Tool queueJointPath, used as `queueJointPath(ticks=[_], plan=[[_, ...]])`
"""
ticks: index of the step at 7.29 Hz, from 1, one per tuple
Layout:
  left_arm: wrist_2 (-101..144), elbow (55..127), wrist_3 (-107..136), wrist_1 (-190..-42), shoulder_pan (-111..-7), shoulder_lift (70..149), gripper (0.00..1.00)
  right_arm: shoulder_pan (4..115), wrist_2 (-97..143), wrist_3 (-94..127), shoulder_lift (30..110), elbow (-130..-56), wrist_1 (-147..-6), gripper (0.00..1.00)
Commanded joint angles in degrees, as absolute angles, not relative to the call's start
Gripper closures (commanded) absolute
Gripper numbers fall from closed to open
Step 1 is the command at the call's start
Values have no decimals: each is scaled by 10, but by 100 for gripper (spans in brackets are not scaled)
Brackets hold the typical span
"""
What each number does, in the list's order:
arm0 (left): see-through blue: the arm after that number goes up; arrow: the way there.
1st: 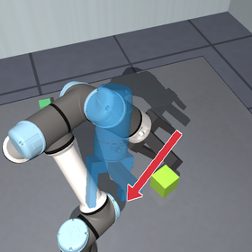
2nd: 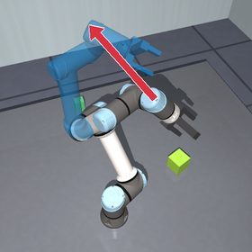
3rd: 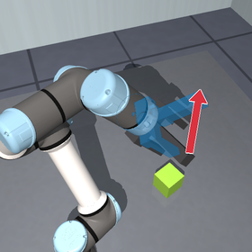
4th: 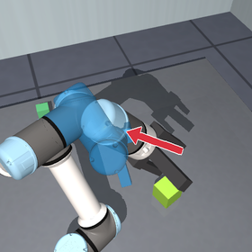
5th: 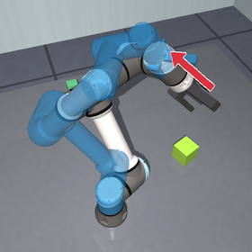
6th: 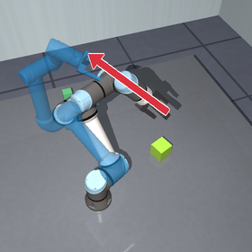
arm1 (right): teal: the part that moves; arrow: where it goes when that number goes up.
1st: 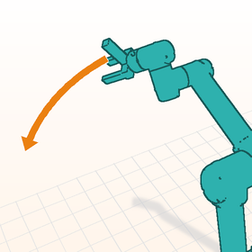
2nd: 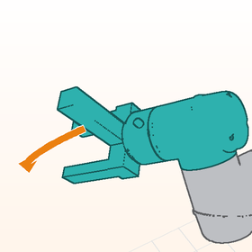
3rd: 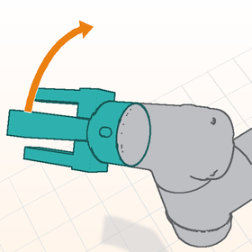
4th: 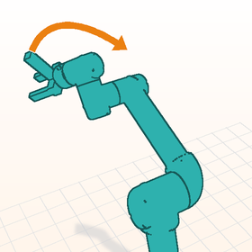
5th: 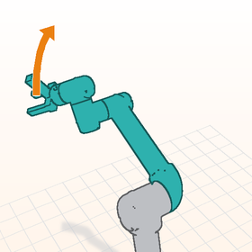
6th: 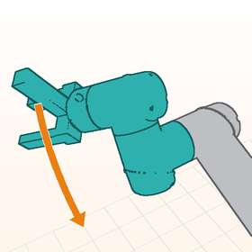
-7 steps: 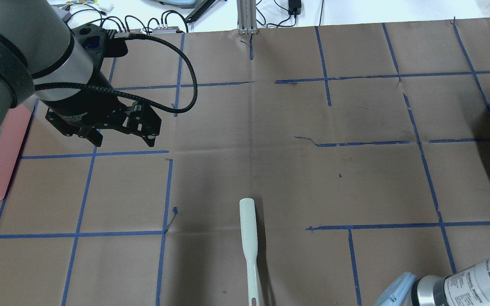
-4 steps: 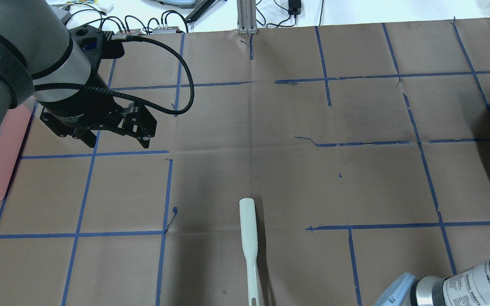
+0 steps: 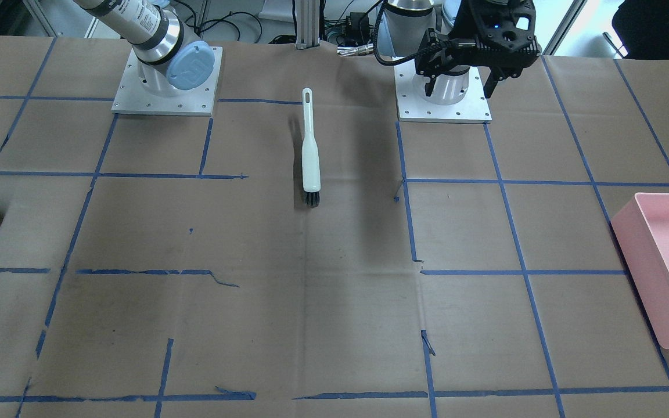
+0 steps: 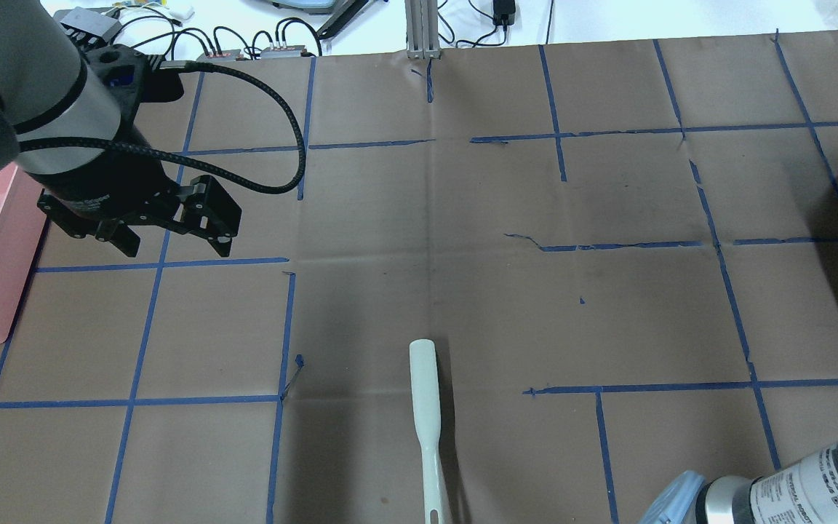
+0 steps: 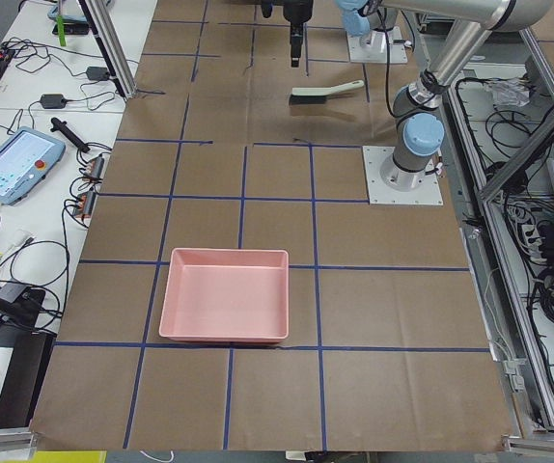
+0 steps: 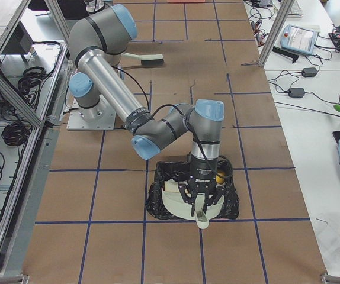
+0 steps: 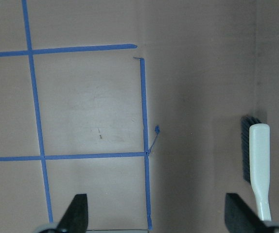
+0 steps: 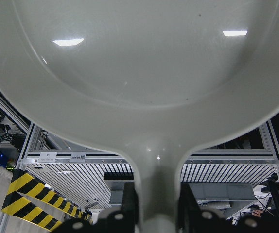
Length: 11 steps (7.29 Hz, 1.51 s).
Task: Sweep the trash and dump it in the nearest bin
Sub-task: 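Tip the dustpan over the black trash bag with the right gripper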
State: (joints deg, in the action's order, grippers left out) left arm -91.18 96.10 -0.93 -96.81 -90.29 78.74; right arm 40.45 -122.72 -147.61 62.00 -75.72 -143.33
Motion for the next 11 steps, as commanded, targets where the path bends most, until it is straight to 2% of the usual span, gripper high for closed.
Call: queueJointPath(ticks=[1, 4, 7, 11], plan=[[-904, 983, -35, -964, -874, 792, 0, 409, -1251, -1491, 621, -770, -1478, 94], [-906, 1018, -49, -897, -875, 803, 0, 417, -1244, -1493, 623, -774, -1486, 94], [-910, 1002, -50, -896, -873, 806, 0, 433, -1226, -1495, 651, -781, -1480, 95], [-914, 975, -54, -896, -872, 808, 0, 451, -1167, -1433, 723, -849, -1482, 96]])
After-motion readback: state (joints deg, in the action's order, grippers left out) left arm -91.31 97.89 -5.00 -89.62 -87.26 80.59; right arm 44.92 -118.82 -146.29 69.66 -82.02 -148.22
